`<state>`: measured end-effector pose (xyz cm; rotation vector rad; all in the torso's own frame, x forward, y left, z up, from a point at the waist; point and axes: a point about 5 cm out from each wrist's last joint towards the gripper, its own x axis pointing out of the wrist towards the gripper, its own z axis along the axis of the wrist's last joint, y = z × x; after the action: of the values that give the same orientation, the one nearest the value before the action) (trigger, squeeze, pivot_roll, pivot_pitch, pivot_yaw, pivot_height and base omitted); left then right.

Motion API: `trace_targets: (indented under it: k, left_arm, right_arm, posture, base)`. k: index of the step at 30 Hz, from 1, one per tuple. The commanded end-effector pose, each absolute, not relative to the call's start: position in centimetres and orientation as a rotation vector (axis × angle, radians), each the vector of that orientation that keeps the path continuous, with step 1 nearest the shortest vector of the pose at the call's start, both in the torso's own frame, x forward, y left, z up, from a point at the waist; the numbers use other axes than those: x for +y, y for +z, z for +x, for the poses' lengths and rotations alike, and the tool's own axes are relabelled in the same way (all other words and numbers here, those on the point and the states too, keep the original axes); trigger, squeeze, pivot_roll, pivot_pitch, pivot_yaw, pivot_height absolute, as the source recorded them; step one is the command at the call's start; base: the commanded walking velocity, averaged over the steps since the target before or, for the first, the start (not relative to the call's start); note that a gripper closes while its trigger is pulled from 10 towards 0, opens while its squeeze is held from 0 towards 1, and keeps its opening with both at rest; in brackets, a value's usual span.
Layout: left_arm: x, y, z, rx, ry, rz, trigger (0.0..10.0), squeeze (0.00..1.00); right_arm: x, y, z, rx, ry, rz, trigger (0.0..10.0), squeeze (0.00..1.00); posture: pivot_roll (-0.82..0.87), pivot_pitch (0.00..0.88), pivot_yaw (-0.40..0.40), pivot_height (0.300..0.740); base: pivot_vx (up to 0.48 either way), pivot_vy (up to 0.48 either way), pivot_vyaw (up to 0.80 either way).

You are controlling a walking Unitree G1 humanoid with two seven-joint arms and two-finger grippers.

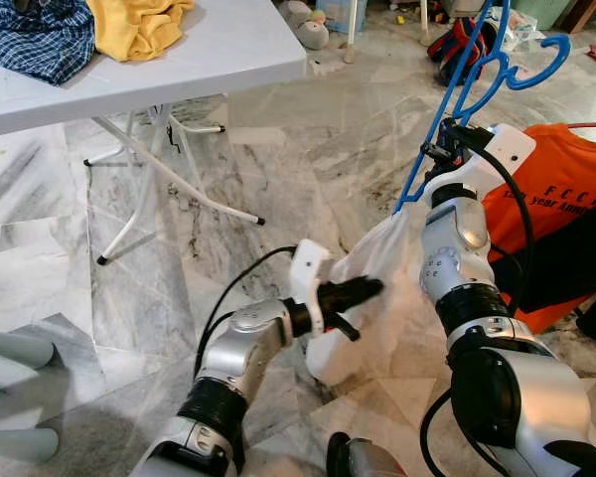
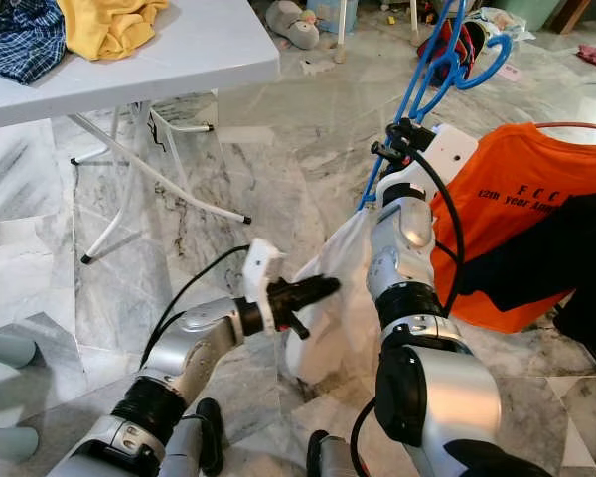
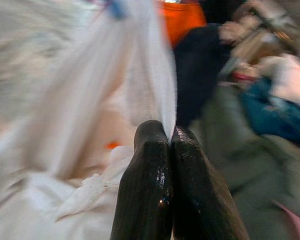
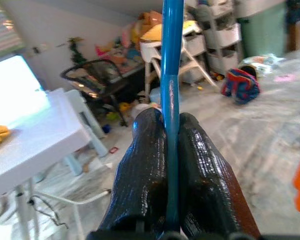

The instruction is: Hang hanger

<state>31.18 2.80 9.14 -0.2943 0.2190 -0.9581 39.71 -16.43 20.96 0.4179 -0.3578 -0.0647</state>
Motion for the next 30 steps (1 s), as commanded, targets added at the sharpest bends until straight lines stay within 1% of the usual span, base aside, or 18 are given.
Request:
trace_targets:
  k: [1,4,9,11,13,15,16,19,21,22,25,26,27,28,30]
  left_arm:
    - [3.7,7.9,31.2,0.244,-0.866,-0.27,0.0,0.0]
    - [4.9,7.7,31.8,0.227,-0.77,-0.328,0.0,0.0]
    - [5.7,7.4,32.2,0.22,-0.7,-0.32,0.0,0.0]
    - [5.9,7.2,32.5,0.215,-0.651,-0.298,0.0,0.0]
    - [5.9,7.3,32.8,0.205,-0.624,-0.272,0.0,0.0]
    - [5.1,7.9,33.0,0.179,-0.637,-0.263,0.0,0.0]
    - [5.1,7.9,33.0,0.179,-0.637,-0.263,0.0,0.0]
    - [2.6,11.0,33.9,0.059,-0.686,-0.299,0.0,0.0]
    - [2.2,11.6,34.0,0.043,-0.696,-0.304,0.0,0.0]
    - [1.3,12.6,34.3,0.016,-0.724,-0.303,0.0,0.0]
    - [0.7,13.2,34.4,0.008,-0.744,-0.306,0.0,0.0]
    - [0.5,13.2,34.3,0.01,-0.755,-0.302,0.0,0.0]
    - [-0.1,12.8,34.1,0.031,-0.779,-0.283,0.0,0.0]
    - [-0.3,12.6,34.0,0.043,-0.789,-0.277,0.0,0.0]
    - [-0.6,12.2,33.8,0.064,-0.801,-0.287,0.0,0.0]
  right_arm:
    - [-16.5,21.9,39.5,-0.412,-0.019,0.384,10.0,0.0]
    - [-16.7,20.9,39.0,-0.406,0.0,0.365,10.0,0.0]
    - [-16.9,19.2,38.5,-0.359,0.011,0.344,10.0,0.0]
    - [-16.5,18.1,38.3,-0.317,0.026,0.376,10.0,0.0]
    - [-15.9,17.3,38.1,-0.288,0.032,0.449,10.0,0.0]
    - [-14.9,17.0,37.9,-0.284,0.049,0.489,10.0,0.0]
    - [-14.9,17.0,37.9,-0.284,0.049,0.489,10.0,0.0]
    - [-12.6,16.4,38.0,-0.237,0.096,0.43,10.0,0.0]
    - [-12.3,16.4,38.1,-0.225,0.099,0.396,10.0,0.0]
    - [-11.7,16.3,38.1,-0.212,0.096,0.34,10.0,0.0]
    - [-11.2,16.6,37.9,-0.264,0.142,0.358,10.0,0.0]
    - [-11.3,16.6,37.9,-0.266,0.11,0.363,10.0,0.0]
    - [-11.5,16.1,37.9,-0.243,0.021,0.382,10.0,0.0]
    - [-11.5,15.9,37.9,-0.228,-0.003,0.41,10.0,0.0]
    - [-11.7,15.8,37.9,-0.22,-0.034,0.405,10.0,0.0]
  posture:
    - [0.09,0.22,-0.058,0.74]
    - [0.08,0.219,-0.063,0.74]
    - [0.08,0.217,-0.066,0.74]
    - [0.07,0.215,-0.067,0.74]
    - [0.07,0.215,-0.067,0.74]
    - [0.06,0.214,-0.066,0.74]
    - [0.06,0.214,-0.066,0.74]
    - [0.06,0.217,-0.06,0.74]
    - [0.06,0.217,-0.059,0.74]
    - [0.06,0.216,-0.057,0.74]
    - [0.06,0.215,-0.057,0.74]
    - [0.06,0.215,-0.053,0.74]
    - [0.05,0.214,-0.051,0.74]
    - [0.05,0.214,-0.051,0.74]
    - [0.05,0.214,-0.051,0.74]
  base:
    - [0.0,0.0,0.0]
    - [0.0,0.0,0.0]
    - [0.0,0.0,0.0]
    - [0.0,0.0,0.0]
    - [0.0,0.0,0.0]
    - [0.0,0.0,0.0]
    - [0.0,0.0,0.0]
    - [0.0,0.0,0.0]
    - [0.0,0.0,0.0]
    - [0.0,0.0,0.0]
    - [0.0,0.0,0.0]
    - [0.0,0.0,0.0]
    - [0.0,0.0,0.0]
    - [0.0,0.0,0.0]
    - [0.0,0.0,0.0]
